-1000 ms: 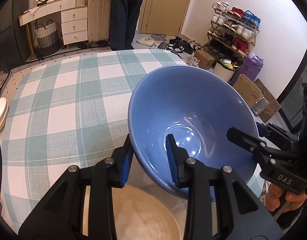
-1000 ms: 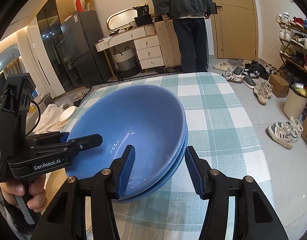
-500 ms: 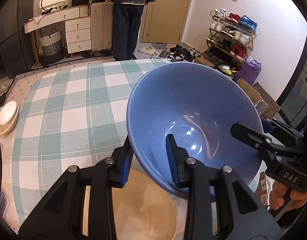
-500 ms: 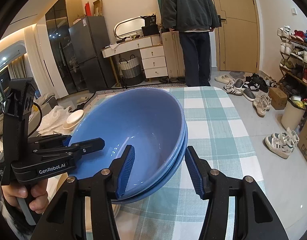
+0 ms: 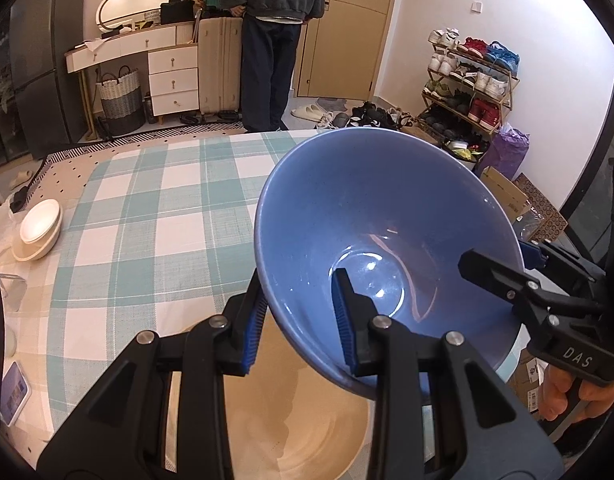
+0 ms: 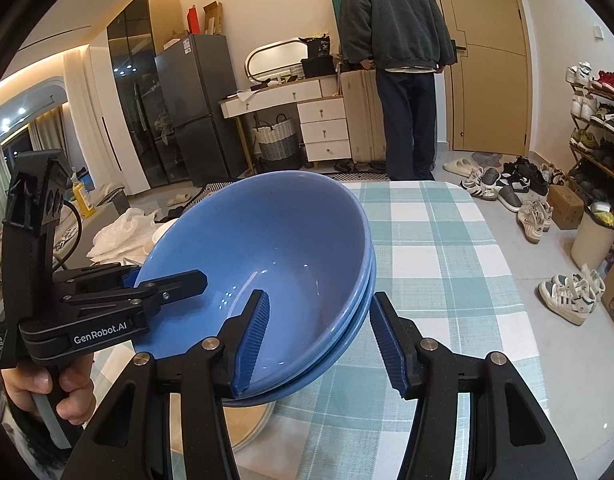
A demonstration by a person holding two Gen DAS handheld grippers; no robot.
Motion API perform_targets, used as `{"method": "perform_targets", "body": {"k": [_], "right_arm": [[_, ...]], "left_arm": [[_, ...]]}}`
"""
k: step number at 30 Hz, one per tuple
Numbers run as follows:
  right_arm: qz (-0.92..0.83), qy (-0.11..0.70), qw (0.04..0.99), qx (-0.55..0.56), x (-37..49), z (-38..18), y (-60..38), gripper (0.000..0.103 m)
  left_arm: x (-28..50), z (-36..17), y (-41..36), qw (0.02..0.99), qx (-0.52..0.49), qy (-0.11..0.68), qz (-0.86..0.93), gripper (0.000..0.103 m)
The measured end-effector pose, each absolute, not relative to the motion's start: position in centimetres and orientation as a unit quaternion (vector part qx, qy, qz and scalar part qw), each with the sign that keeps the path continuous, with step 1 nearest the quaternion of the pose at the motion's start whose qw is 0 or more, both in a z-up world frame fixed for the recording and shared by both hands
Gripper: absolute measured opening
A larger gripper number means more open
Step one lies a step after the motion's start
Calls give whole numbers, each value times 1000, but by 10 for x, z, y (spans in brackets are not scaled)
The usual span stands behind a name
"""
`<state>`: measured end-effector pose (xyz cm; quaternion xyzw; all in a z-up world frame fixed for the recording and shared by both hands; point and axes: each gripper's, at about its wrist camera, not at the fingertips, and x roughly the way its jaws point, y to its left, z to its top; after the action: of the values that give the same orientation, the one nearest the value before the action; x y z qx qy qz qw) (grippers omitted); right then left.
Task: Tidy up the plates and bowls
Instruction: 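Lift and carry the bowl stack with both tools over the cream plates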
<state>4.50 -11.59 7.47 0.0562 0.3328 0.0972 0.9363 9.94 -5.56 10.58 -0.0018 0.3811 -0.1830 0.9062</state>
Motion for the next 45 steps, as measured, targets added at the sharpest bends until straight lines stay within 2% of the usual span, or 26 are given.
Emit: {"method": "perform_targets", "body": {"k": [25, 45], "right_arm": [[148, 332, 930, 57, 31, 65, -64, 54], [174, 367, 913, 47, 59, 18, -30, 54]], "left_arm": [[34, 106, 4, 914, -10, 386, -124, 29], [62, 49, 41, 902, -14, 422, -90, 29]]}}
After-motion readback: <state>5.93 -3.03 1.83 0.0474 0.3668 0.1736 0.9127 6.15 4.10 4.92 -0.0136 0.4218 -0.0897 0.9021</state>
